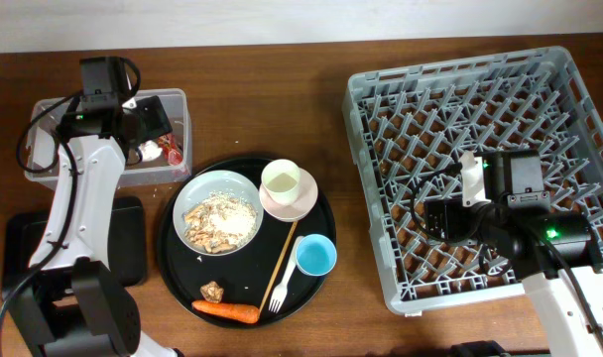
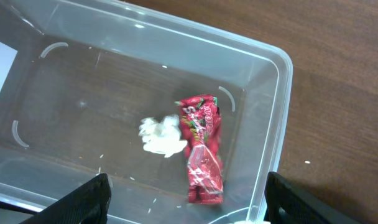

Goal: Sort waste into correct bins and load items into the dishwasher rack
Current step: 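Drop the tissue into the clear plastic bin, then grasp the white paper cup with the left gripper and lift it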

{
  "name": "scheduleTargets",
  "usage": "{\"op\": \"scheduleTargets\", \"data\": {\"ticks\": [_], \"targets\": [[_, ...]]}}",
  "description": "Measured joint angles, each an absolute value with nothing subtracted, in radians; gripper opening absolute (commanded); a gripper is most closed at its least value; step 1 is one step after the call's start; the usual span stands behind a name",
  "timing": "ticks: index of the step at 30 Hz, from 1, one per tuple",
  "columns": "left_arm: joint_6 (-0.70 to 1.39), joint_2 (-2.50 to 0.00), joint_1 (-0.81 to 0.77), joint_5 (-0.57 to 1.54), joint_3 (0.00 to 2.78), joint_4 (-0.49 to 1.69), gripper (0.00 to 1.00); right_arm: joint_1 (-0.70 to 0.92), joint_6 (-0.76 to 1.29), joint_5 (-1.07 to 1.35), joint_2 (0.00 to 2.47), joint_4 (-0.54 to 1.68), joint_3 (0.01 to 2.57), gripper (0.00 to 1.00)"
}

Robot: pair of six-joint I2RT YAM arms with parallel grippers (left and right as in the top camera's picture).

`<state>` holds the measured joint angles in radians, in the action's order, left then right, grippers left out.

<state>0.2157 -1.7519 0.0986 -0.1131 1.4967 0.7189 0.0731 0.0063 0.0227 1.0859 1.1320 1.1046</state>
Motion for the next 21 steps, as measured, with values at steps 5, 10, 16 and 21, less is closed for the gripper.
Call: {"op": "scheduleTargets", "data": {"ticks": [5, 10, 16, 21], "targets": [[0.216, -1.752, 0.099, -0.113, 1.497, 0.754, 0.79, 0.073, 0.006, 0.023, 1.086, 1.134, 1.105, 0.99], [0.216, -1.693, 0.095, -0.030, 1.491, 0.847, 0.78, 0.073, 0.006, 0.023, 1.086, 1.134, 1.105, 0.99], [0.216, -1.566, 0.002, 0.133, 1.490, 0.955, 0.71, 0.073, 0.004, 0.023, 1.086, 1.134, 1.105, 0.99], [0.216, -1.608, -0.136, 0.176, 1.480, 0.980, 0.71, 0.073, 0.005, 0.023, 1.086, 1.134, 1.105, 0.99]]}}
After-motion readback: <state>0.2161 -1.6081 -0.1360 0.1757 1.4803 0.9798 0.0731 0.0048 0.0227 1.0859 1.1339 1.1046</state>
